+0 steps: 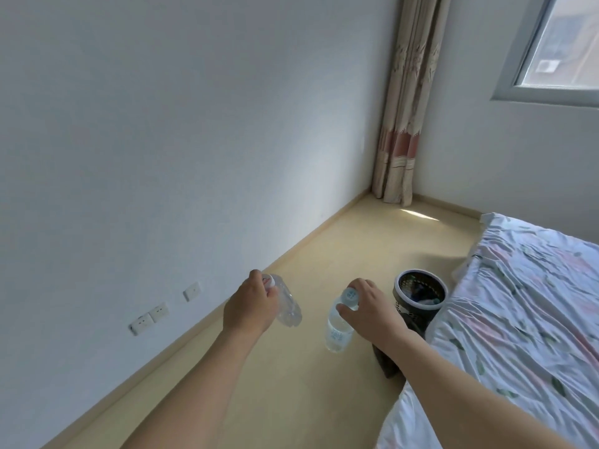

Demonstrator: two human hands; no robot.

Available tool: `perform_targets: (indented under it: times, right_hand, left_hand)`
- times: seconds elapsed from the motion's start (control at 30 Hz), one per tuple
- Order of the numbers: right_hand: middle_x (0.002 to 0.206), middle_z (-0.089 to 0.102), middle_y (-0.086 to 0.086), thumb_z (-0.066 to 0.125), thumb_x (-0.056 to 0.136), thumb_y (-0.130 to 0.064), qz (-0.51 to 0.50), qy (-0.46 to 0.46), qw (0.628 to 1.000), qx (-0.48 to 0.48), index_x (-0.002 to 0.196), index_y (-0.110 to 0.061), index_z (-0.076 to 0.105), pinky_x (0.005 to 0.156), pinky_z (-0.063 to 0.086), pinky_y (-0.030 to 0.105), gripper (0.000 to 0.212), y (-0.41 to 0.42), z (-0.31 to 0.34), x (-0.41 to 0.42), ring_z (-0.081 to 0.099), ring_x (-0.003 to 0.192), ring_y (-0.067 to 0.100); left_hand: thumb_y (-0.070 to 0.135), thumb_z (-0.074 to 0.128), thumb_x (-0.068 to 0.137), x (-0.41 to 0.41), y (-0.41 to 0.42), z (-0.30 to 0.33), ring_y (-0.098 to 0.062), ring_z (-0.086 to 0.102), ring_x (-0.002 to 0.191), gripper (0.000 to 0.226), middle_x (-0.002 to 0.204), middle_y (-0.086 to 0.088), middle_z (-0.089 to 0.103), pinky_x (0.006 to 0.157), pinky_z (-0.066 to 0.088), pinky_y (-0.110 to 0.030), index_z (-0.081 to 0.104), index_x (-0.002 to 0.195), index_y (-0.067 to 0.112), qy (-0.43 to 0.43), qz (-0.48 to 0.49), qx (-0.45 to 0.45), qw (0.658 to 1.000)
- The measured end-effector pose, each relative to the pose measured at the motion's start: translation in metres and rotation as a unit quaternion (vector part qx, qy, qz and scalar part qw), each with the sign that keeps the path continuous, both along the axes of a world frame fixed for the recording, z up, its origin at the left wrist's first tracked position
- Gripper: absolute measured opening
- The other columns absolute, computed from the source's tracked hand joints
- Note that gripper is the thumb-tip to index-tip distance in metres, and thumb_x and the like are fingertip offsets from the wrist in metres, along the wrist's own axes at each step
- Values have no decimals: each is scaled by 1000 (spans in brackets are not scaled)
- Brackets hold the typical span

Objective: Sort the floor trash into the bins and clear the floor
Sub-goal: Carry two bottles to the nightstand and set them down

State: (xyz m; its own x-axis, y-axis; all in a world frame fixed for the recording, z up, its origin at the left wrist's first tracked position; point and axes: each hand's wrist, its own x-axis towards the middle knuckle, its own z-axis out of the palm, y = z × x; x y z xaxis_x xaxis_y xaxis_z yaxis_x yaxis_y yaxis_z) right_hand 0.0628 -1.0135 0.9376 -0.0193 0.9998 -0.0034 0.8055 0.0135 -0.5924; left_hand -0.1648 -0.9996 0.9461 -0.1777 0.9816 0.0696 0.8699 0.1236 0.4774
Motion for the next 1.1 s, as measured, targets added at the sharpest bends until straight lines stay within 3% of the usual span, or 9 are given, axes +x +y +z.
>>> perform_targets:
  times: [0.17, 0.5, 0.7, 0.93, 1.1]
  right_hand:
    - [110, 51, -6, 59, 89, -39, -34, 20, 999, -3, 111, -22, 50, 68, 40, 25, 29, 123, -13, -13, 52, 83, 14]
    - [108, 53, -7, 60, 88, -42, -106, 10, 994, -16, 109, -22, 51, 64, 37, 23, 30, 331, -15, -30, 53, 83, 13]
    - [108, 52, -4, 61, 88, -37, -190, 16, 982, -14, 109, -20, 52, 75, 45, 27, 28, 434, -26, -26, 56, 87, 16]
    - [106, 50, -1, 61, 87, -29, -352, 13, 936, -7, 111, -16, 51, 79, 49, 30, 29, 512, -8, 24, 54, 87, 17]
    - [110, 49, 0, 61, 86, -28, -444, 17, 895, -42, 115, -17, 49, 83, 48, 29, 33, 523, -22, 94, 54, 92, 17]
  left_hand:
    - [31, 38, 98, -14, 140, -1, -20, 52, 83, 14, 98, 4, 56, 66, 37, -29, 44, 102, 19, 19, -33, -7, 999]
    - [32, 38, 97, -22, 387, 16, -21, 55, 81, 18, 96, 2, 60, 65, 40, -29, 47, 103, 17, 47, -104, 16, 993]
    - [32, 39, 96, -7, 518, 0, -23, 56, 80, 21, 93, 1, 61, 66, 41, -30, 49, 103, 15, 36, -170, 11, 985]
    - [33, 44, 90, 70, 656, 10, -25, 59, 76, 21, 87, -3, 63, 63, 44, -29, 50, 99, 15, 30, -295, 6, 955]
    - [32, 47, 88, 176, 694, -6, -25, 59, 74, 19, 82, -2, 62, 61, 45, -30, 49, 94, 15, 14, -392, -17, 920]
